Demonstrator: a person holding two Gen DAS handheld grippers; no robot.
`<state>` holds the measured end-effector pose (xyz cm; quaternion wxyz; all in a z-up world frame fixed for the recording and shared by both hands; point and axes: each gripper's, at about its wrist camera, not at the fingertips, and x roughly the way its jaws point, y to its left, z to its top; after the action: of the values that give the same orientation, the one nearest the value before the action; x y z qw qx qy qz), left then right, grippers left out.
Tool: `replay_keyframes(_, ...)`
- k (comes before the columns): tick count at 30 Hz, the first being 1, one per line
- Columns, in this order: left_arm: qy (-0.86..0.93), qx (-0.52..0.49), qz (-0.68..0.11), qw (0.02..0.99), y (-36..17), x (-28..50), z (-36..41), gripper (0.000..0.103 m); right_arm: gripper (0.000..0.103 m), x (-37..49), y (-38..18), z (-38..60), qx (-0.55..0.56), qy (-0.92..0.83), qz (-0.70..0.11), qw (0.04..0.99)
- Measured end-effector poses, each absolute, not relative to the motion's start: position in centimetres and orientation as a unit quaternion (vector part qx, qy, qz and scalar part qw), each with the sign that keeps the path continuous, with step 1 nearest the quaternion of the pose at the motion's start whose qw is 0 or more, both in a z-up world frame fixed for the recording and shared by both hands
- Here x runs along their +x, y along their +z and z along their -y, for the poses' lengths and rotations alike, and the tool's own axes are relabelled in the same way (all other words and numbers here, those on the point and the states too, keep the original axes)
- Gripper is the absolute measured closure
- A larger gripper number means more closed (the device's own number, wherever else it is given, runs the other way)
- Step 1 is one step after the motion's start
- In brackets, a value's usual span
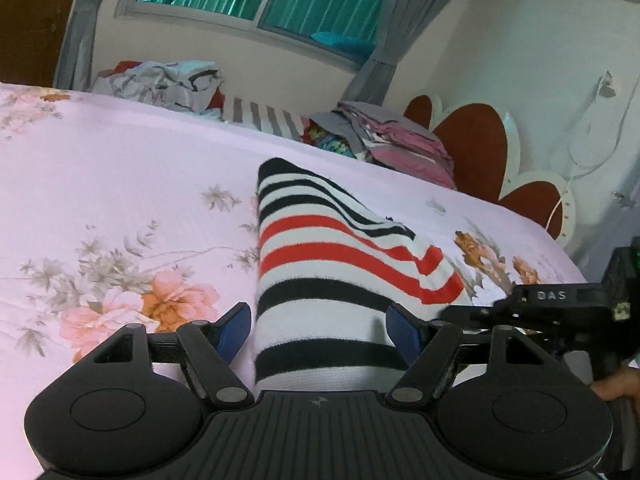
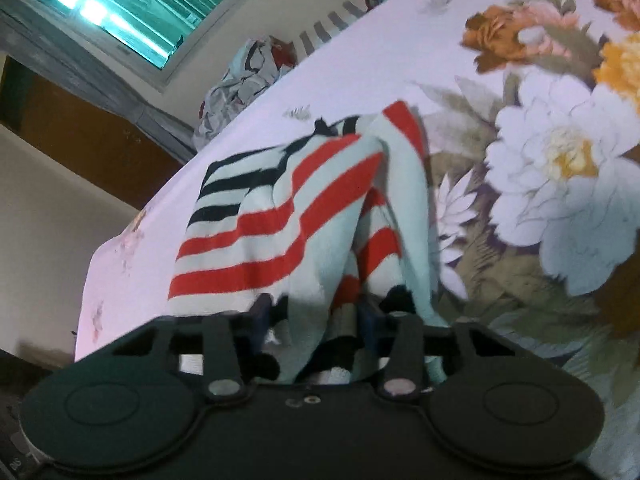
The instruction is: Fold small clothes
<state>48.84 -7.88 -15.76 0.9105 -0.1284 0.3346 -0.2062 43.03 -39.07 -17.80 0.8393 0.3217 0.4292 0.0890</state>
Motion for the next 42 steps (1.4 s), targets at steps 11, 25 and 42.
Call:
replay_keyframes(11, -0.230, -0.114, -0.327, 0.910, -15.7, 49.4, 10.0, 0.029, 0.084, 42.7, -12.7, 37.0, 0.160, 0.072, -0.334, 0.926)
replay_keyframes(25, -0.229, -0.090, -0.361, 0.900, -17.1, 49.8, 11.5, 0.027, 0.083, 43.0, -15.8, 38.4, 0.169, 0.001, -0.359, 0.918)
replay_keyframes(42, -0.248, -0.093, -0.378, 0.887, -18.0, 50.4, 10.9, 0.026, 0.081, 34.9, -16.3, 39.3, 0.190, 0.011, -0.406, 0.894)
